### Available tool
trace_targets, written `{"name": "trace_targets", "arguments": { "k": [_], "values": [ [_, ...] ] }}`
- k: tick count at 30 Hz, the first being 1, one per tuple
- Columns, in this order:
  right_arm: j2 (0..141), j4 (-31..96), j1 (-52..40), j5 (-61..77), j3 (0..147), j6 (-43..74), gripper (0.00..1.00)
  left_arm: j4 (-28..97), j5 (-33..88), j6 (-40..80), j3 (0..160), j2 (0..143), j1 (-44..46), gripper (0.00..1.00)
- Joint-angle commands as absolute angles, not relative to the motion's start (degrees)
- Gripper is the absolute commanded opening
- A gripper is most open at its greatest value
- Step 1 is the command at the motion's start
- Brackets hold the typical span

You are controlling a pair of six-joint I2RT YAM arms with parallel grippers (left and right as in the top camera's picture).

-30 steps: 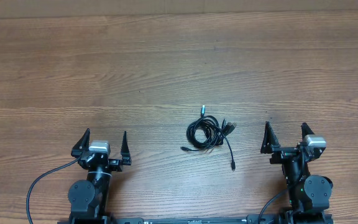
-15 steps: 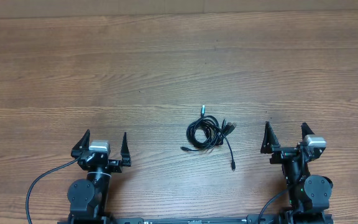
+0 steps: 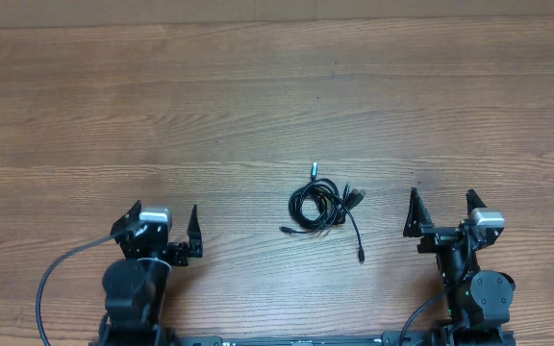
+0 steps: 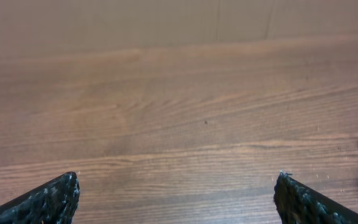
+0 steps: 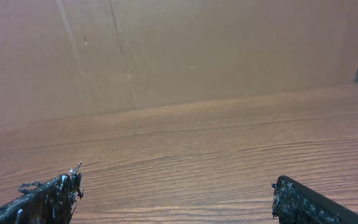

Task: Untangle cables
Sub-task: 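Raise the left gripper and move it toward the cable bundle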

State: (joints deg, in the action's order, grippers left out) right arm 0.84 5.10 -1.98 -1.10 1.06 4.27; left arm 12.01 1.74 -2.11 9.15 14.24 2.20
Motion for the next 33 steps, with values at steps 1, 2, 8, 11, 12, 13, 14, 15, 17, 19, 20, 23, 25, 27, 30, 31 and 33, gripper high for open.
{"name": "trace_targets", "arguments": {
  "k": [1,2,8,11,12,13,14,15,17,19,20,23,25,27,30,31,33],
  "values": [
    [0.2,4.7,-2.3,-1.9,0.5,4.5,1.0,11.7,2.5,-3.0,13.1,20.1,1.9,1.0],
    [0.2,4.7,-2.3,-1.8,0.5,4.5,1.0,11.7,2.6,-3.0,13.9,22.3,1.9,0.99],
    [0.2,4.7,-2.3,-1.9,0.5,4.5,1.0,11.7,2.6,-3.0,18.7,34.3,1.9,1.0],
    [0.2,4.7,-2.3,-1.8,0.5,4.5,1.0,11.8,3.1,-3.0,20.8,39.6,1.9,1.0],
    [0.2,4.7,-2.3,-1.9,0.5,4.5,1.0,11.8,3.1,-3.0,21.4,41.3,1.9,0.99],
    [0.2,4.7,-2.3,-1.8,0.5,4.5,1.0,11.8,3.1,-3.0,22.0,42.7,1.9,0.99],
    [0.2,4.7,-2.3,-1.9,0.5,4.5,1.0,11.9,3.1,-3.0,22.6,44.2,1.9,0.99],
    [0.2,4.7,-2.3,-1.9,0.5,4.5,1.0,12.1,3.1,-3.0,23.2,45.4,1.9,0.99],
    [0.2,4.7,-2.3,-1.8,0.5,4.5,1.0,12.7,3.1,-3.0,24.5,47.8,1.9,1.0],
    [0.2,4.7,-2.3,-1.9,0.5,4.5,1.0,13.6,3.0,-3.0,25.8,50.2,1.9,1.0],
    [0.2,4.7,-2.3,-1.9,0.5,4.5,1.0,14.2,3.1,-3.0,26.5,51.4,1.9,1.0],
    [0.2,4.7,-2.3,-1.9,0.5,4.5,1.0,16.1,3.0,-3.0,28.7,54.6,1.9,0.99],
    [0.2,4.7,-2.3,-1.9,0.5,4.5,1.0,17.2,3.1,-3.0,30.0,56.5,1.9,0.99],
    [0.2,4.7,-2.3,-1.9,0.5,4.5,1.0,17.8,3.1,-3.0,31.0,58.2,1.9,1.0],
    [0.2,4.7,-2.3,-1.8,0.5,4.5,1.0,19.2,3.1,-3.0,32.5,60.4,1.9,1.0],
    [0.2,4.7,-2.3,-1.8,0.5,4.5,1.0,19.6,3.0,-3.0,33.0,60.9,1.9,0.99],
    [0.2,4.7,-2.3,-1.8,0.5,4.5,1.0,20.3,3.0,-3.0,33.8,62.1,1.9,0.99]
  ]
}}
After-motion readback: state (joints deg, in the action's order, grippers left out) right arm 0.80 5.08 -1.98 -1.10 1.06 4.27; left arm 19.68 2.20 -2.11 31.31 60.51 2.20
